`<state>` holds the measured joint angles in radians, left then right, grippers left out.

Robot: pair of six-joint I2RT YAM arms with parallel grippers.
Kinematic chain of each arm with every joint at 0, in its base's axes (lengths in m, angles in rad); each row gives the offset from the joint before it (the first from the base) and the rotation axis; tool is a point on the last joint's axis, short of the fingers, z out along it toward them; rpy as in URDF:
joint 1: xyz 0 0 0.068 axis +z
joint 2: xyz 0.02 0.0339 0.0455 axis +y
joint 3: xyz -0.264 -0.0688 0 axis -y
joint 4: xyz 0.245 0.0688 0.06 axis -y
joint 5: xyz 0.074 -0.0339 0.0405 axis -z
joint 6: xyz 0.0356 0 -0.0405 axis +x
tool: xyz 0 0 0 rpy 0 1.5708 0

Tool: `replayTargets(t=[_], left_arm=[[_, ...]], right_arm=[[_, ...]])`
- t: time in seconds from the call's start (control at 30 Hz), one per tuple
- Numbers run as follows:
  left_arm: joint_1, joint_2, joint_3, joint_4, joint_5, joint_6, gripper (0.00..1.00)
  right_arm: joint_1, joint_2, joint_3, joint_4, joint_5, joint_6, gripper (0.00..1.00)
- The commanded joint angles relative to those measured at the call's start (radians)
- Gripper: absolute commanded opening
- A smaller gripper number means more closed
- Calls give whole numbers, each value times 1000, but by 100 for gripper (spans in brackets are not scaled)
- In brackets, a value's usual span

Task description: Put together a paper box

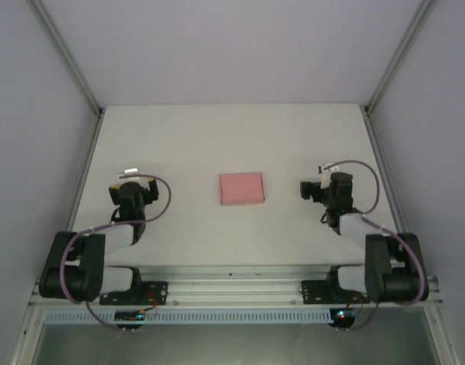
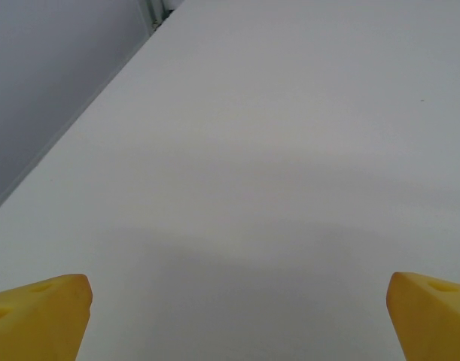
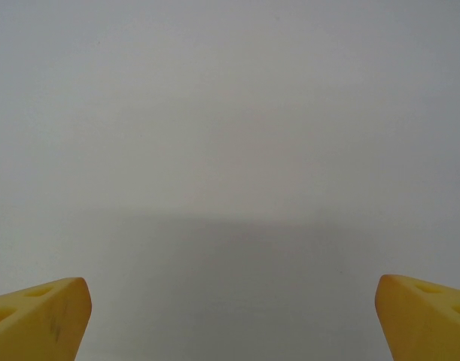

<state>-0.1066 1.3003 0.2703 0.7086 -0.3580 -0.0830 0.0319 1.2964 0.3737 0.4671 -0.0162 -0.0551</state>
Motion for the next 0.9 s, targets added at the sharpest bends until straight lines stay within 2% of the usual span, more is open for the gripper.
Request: replayTargets(t=[0.0, 0.1, 0.17, 0.2, 0.23, 0.3, 0.37, 0.43, 0.5, 0.57, 0.87], left_arm=[[29, -2, 1, 151, 98, 44, 100], [53, 35, -35, 278, 139, 80, 100], [92, 176, -87, 509, 187, 59, 99], [106, 277, -88, 648, 184, 54, 100], [111, 306, -85, 677, 207, 65, 100], [119, 180, -16, 354, 260, 49, 100], [130, 264, 45, 369, 226, 39, 100], [126, 224, 91, 206, 249, 40, 100], [127, 252, 68, 302, 246, 46, 100], [126, 233, 81, 239, 246, 40, 100], [125, 237, 78, 256, 245, 42, 99]], right_arm=[[-10, 102, -73, 406, -96, -4, 99], [-29, 216, -110, 574, -94, 12, 99], [-45, 280, -109, 665, -73, 77, 98], [-61, 252, -89, 580, -76, 87, 99], [-82, 232, -50, 469, -54, 81, 99], [-78, 249, -16, 442, -7, 120, 99], [-54, 250, 4, 392, 16, 102, 99], [-52, 252, 1, 411, 11, 89, 99], [-50, 249, 3, 393, 13, 94, 99], [-48, 251, 1, 408, 24, 88, 99], [-46, 251, 4, 395, 18, 88, 99]])
